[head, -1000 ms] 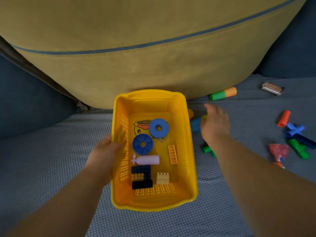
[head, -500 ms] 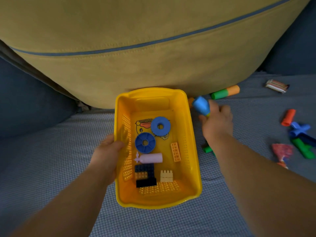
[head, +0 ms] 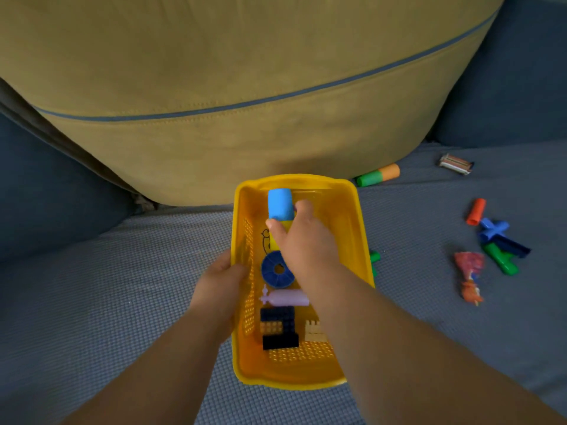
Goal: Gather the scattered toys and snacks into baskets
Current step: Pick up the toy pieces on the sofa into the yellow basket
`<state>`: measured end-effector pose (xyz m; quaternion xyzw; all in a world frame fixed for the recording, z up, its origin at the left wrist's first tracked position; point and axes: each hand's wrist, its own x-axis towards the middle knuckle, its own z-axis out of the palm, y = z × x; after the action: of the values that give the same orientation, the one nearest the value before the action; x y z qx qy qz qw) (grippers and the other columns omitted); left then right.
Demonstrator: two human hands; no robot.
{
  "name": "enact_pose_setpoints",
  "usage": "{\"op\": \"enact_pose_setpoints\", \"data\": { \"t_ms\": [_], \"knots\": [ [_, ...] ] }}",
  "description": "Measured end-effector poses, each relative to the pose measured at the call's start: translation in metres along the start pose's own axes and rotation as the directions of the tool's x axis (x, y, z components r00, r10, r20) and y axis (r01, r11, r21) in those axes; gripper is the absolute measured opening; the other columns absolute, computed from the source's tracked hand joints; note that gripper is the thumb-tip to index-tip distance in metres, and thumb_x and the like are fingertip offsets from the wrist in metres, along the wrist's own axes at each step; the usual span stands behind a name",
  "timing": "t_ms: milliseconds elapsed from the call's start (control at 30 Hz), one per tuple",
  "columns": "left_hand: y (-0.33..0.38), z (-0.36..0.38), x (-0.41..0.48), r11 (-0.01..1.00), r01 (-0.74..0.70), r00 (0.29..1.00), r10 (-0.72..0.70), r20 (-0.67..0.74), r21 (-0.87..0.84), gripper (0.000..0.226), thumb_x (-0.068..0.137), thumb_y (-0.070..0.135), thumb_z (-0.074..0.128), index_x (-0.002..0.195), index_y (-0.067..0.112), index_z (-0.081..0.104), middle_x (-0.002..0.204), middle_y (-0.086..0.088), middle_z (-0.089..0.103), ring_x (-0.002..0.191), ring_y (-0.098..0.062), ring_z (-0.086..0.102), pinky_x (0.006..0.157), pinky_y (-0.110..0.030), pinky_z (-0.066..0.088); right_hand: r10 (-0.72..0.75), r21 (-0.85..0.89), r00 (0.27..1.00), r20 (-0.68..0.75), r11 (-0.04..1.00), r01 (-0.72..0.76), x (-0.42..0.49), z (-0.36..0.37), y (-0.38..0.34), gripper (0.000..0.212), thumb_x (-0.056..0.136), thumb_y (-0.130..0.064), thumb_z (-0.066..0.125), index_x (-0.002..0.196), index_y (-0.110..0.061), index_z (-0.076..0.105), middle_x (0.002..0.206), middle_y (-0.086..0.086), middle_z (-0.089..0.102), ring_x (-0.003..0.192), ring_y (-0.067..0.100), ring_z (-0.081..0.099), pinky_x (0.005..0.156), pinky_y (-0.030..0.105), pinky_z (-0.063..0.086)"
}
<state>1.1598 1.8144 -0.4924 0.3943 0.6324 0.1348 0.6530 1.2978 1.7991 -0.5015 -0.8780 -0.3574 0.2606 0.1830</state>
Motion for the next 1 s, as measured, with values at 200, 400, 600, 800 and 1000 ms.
{"op": "enact_pose_setpoints", "data": {
  "t_ms": [200,400,600,800,1000],
  "knots": [
    [-0.007,-0.009,-0.004,1.000,0.016,1.000,-0.015,0.022,-0.024,0.021,0.089,0.009,0.053,0.093,0.020,0.070,0.097,-0.026,0.071,0.091,-0.048,0.068,0.081,-0.068,0.052,0.040,0.065,0.995,0.094,0.997,-0.046,-0.011,0.030,-0.010,0.053,0.093,-0.053,0.046,0.131,-0.016,0.037,0.115,0.007,0.062,0.102,0.026,0.061,0.069,0.033,0.043],
    [-0.010,-0.022,0.004,0.998,0.023,0.999,-0.025,-0.035,-0.055,0.024,0.089,0.005,0.050,0.096,0.018,0.070,0.102,-0.031,0.068,0.095,-0.052,0.065,0.084,-0.068,0.050,-0.114,-0.132,0.988,0.102,0.983,0.127,-0.003,0.024,-0.011,0.042,0.101,-0.046,0.029,0.114,-0.013,0.052,0.100,0.006,0.063,0.085,0.022,0.057,0.054,0.027,0.031],
    [-0.008,-0.029,0.012,0.994,0.042,0.994,-0.053,-0.101,-0.103,0.025,0.092,0.003,0.049,0.097,0.019,0.068,0.102,-0.024,0.071,0.097,-0.048,0.066,0.085,-0.065,0.053,-0.193,0.082,0.936,-0.294,0.971,0.226,0.009,-0.029,0.008,0.035,0.099,-0.038,0.041,0.125,-0.020,0.056,0.105,0.008,0.069,0.093,0.028,0.063,0.071,0.036,0.048],
    [-0.008,-0.031,0.020,0.998,0.040,0.995,-0.044,-0.087,-0.052,0.023,0.092,0.006,0.051,0.098,0.020,0.068,0.100,-0.023,0.072,0.095,-0.047,0.067,0.084,-0.066,0.052,0.074,0.174,0.940,-0.334,0.985,-0.015,0.031,-0.041,0.088,0.039,0.096,-0.035,0.050,0.132,-0.020,0.049,0.126,0.003,0.056,0.112,0.019,0.055,0.084,0.028,0.042],
    [-0.014,-0.035,0.033,0.999,0.033,0.997,-0.035,-0.072,-0.031,0.025,0.093,0.005,0.050,0.102,0.020,0.067,0.088,-0.016,0.074,0.080,-0.038,0.068,0.081,-0.059,0.054,0.146,-0.258,0.974,0.175,0.961,-0.097,0.026,-0.001,0.154,0.072,0.089,-0.040,0.061,0.148,-0.034,0.021,0.157,0.005,0.011,0.142,0.032,0.016,0.112,0.049,0.027]
  ]
}}
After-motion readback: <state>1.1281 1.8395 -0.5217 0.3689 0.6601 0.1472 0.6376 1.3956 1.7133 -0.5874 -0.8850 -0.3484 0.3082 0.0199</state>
